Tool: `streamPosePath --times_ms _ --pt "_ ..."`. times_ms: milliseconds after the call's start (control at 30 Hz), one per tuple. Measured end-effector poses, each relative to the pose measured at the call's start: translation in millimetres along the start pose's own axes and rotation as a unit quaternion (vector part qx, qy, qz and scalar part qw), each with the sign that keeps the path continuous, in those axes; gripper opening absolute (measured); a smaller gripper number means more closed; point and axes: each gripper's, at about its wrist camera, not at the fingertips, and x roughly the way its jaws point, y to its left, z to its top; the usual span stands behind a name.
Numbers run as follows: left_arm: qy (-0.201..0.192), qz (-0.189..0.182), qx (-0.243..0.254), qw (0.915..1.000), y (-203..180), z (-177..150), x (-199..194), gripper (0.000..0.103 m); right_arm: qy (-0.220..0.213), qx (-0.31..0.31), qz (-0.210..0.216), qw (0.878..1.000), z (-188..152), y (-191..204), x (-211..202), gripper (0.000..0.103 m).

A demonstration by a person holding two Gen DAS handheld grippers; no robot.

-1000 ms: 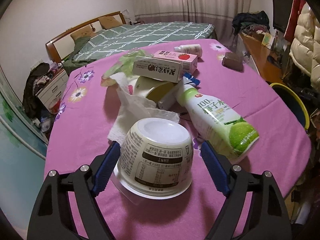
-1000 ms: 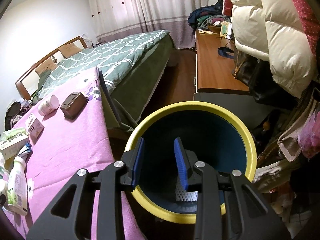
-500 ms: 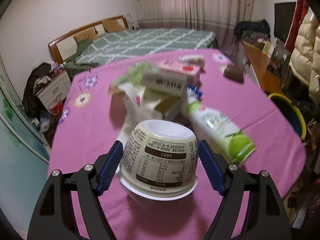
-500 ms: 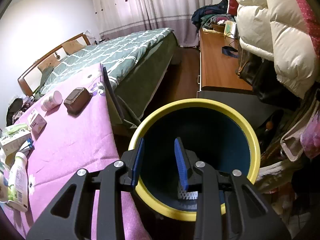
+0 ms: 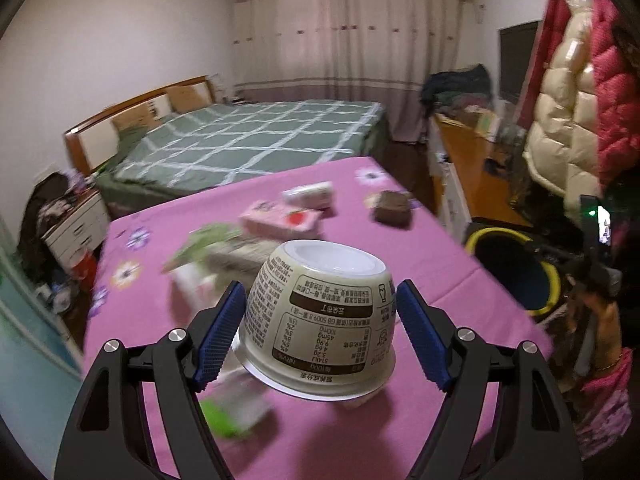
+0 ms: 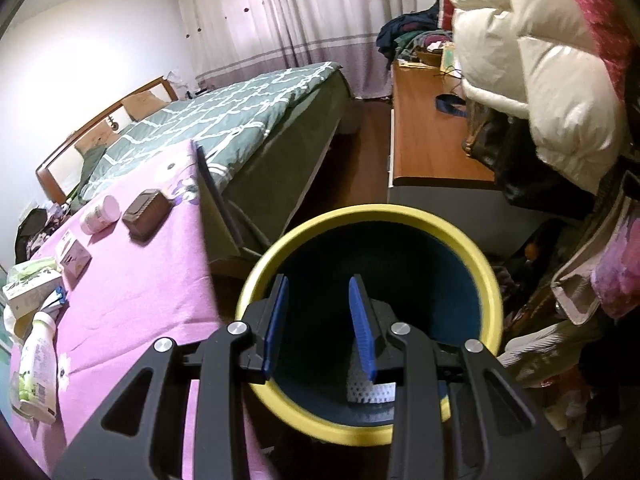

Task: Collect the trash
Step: 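Carry the yogurt cup over the bin and open the left gripper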

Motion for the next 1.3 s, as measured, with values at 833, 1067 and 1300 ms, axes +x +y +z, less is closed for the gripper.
streamPosePath --times_ms 833,1067,1300 --pt "0.114 -0.189 0.089 0.9712 -277.3 40.8 208.5 0.077 0.003 0.048 -0.051 0.998 0.7 -101.8 -4.3 0.038" --pt "0.112 -0.186 0.063 0.9742 -268.4 50.3 203.1 0.085 0.005 0.047 -0.054 0.997 -4.5 -97.7 -6.2 0.039" --pt "0.059 -0.163 0.02 0.9847 -189.5 59.7 123.1 0.093 0.015 0.02 -0.032 0.999 -9.3 -65.7 -2.2 0.039"
